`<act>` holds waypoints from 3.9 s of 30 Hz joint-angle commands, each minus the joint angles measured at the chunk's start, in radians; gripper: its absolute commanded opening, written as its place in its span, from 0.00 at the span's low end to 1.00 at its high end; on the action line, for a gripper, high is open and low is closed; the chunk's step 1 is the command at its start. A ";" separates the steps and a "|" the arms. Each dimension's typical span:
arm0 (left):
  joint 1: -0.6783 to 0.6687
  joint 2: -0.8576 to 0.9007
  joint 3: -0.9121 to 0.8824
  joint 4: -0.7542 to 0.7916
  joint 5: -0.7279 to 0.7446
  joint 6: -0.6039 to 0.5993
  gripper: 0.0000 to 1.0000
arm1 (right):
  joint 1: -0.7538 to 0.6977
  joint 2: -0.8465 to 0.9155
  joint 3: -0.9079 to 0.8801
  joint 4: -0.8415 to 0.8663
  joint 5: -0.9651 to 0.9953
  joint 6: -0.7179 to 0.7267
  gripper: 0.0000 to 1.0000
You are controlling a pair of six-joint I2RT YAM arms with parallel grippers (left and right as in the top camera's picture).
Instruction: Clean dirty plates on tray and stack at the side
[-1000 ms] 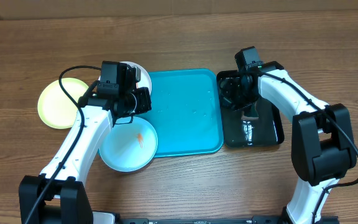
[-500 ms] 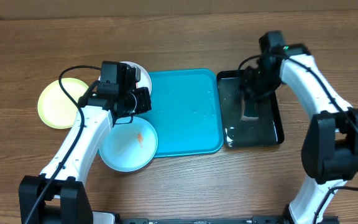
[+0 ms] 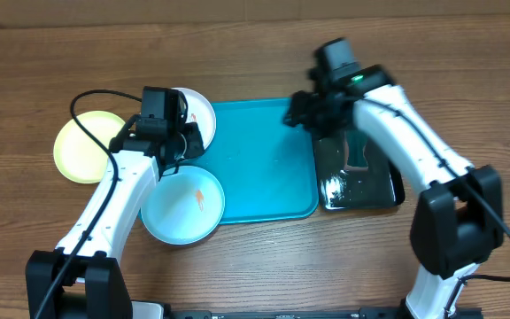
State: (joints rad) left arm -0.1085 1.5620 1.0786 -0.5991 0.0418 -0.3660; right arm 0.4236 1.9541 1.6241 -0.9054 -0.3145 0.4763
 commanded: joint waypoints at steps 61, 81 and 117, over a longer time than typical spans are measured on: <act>0.298 0.002 0.260 -0.550 -0.008 0.030 0.37 | 0.262 0.364 0.018 0.726 0.150 0.047 0.04; 0.296 0.002 0.259 -0.523 0.031 0.030 0.37 | 0.049 0.164 0.019 0.274 0.235 -0.062 0.04; -0.019 0.292 0.259 -0.163 0.220 0.082 0.47 | -0.214 0.116 0.365 -0.501 0.235 -0.179 0.47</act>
State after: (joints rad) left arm -0.1036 1.8103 1.3392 -0.7815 0.1898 -0.3237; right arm 0.2745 2.0918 1.9724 -1.3838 -0.0971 0.3107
